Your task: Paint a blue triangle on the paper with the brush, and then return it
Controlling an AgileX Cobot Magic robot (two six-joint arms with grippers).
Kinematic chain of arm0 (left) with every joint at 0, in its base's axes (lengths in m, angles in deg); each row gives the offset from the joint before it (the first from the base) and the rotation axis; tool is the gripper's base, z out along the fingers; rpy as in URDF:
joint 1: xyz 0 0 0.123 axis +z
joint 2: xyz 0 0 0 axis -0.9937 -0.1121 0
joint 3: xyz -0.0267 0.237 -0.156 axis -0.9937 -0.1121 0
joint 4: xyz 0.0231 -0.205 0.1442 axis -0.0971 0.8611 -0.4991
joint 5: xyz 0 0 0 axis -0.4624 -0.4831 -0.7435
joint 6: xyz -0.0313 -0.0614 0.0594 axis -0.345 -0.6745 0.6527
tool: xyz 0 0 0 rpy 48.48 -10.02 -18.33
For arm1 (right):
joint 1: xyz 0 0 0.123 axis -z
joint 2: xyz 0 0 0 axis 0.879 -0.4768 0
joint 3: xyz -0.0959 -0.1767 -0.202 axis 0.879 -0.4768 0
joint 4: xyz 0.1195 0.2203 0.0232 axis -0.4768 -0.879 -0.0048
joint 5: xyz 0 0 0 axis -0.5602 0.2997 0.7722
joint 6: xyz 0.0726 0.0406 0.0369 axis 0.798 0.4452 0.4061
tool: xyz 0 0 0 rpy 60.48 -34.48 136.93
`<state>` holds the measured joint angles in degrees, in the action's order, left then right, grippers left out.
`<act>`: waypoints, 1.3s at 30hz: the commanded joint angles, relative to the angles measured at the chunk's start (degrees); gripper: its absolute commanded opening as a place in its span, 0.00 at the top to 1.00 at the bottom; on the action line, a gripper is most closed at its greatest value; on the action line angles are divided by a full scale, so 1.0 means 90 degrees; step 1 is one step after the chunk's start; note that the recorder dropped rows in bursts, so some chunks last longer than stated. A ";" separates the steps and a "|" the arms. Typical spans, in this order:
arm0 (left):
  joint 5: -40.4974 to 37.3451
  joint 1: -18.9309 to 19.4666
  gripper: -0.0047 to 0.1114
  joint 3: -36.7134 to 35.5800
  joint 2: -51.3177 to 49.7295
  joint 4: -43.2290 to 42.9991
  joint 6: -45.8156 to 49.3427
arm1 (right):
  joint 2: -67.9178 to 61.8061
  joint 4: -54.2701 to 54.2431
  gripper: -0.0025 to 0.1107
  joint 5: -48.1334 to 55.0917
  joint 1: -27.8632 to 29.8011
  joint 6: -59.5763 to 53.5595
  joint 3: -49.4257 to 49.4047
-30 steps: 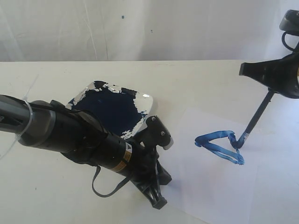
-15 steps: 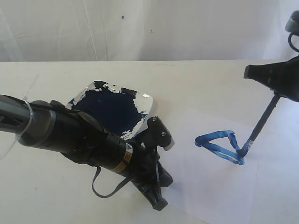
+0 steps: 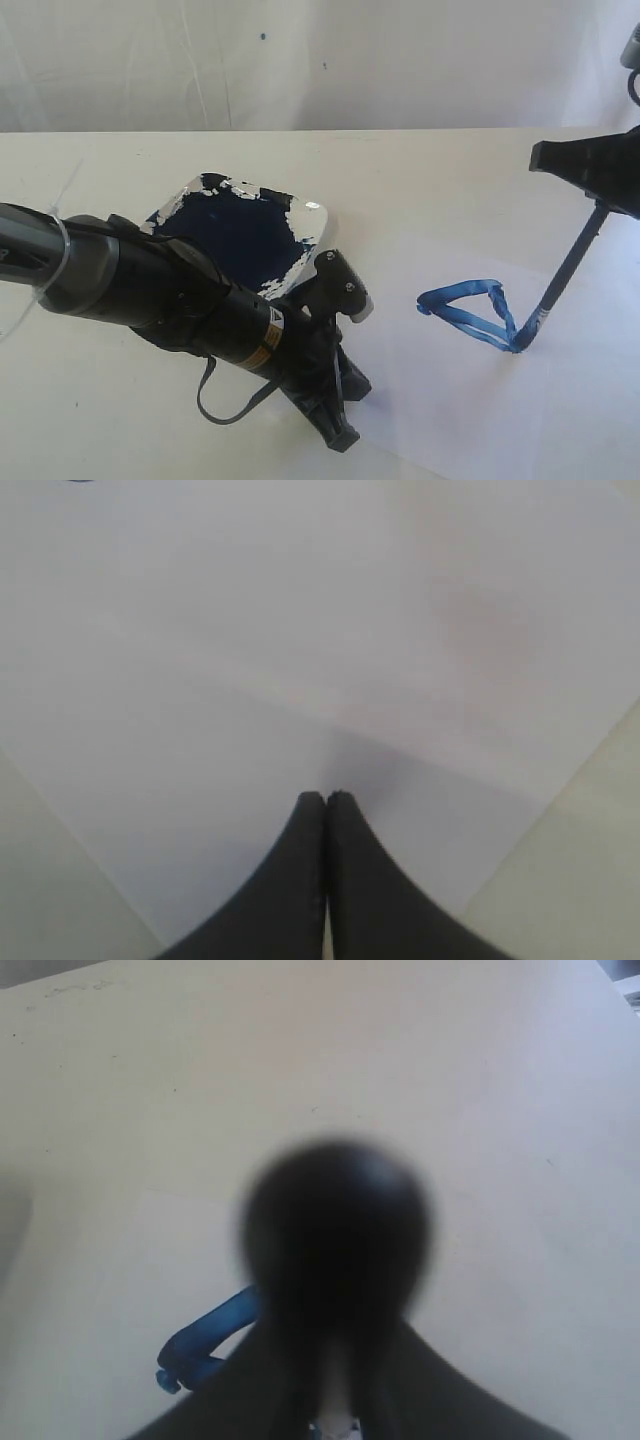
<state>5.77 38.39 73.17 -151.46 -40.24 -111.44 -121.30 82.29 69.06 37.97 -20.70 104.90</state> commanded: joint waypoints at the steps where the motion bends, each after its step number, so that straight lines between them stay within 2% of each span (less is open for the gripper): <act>1: -0.0010 -0.0028 0.96 0.0027 0.0008 -0.0068 0.0017 | 0.0181 -0.0030 0.98 -0.0077 0.0022 -0.0090 0.0000; 12: 0.0007 -0.0015 0.96 0.0038 0.0175 -0.0068 -0.0002 | 0.0375 0.0368 0.98 -0.1075 0.0022 -0.0090 0.0000; 16: -0.0141 -0.0005 0.96 0.0038 0.0629 -0.0068 -0.0319 | 0.0375 0.0614 0.98 -0.1384 0.0022 -0.0090 0.0000; 21: -0.0374 0.0222 0.96 0.0038 0.1458 -0.0068 -0.0795 | 0.0375 0.0761 0.98 -0.1683 0.0022 -0.0090 0.0000; 25: -0.0364 0.0647 0.96 0.0023 0.2164 -0.0068 -0.1020 | 0.0375 0.0761 0.98 -0.1797 0.0022 -0.0090 0.0000; 30: -0.0402 0.1397 0.96 -0.0180 0.3073 -0.0068 -0.1056 | 0.0375 0.0737 0.98 -0.2168 0.0022 -0.0066 0.0000; 39: -0.1010 0.3170 0.96 -0.1562 0.4733 -0.0068 -0.0472 | 0.0356 0.0372 0.98 -0.4066 0.0022 0.0304 0.0000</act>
<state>-1.28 63.32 62.64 -113.02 -40.35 -118.01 -118.38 86.17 38.66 37.97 -20.17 104.90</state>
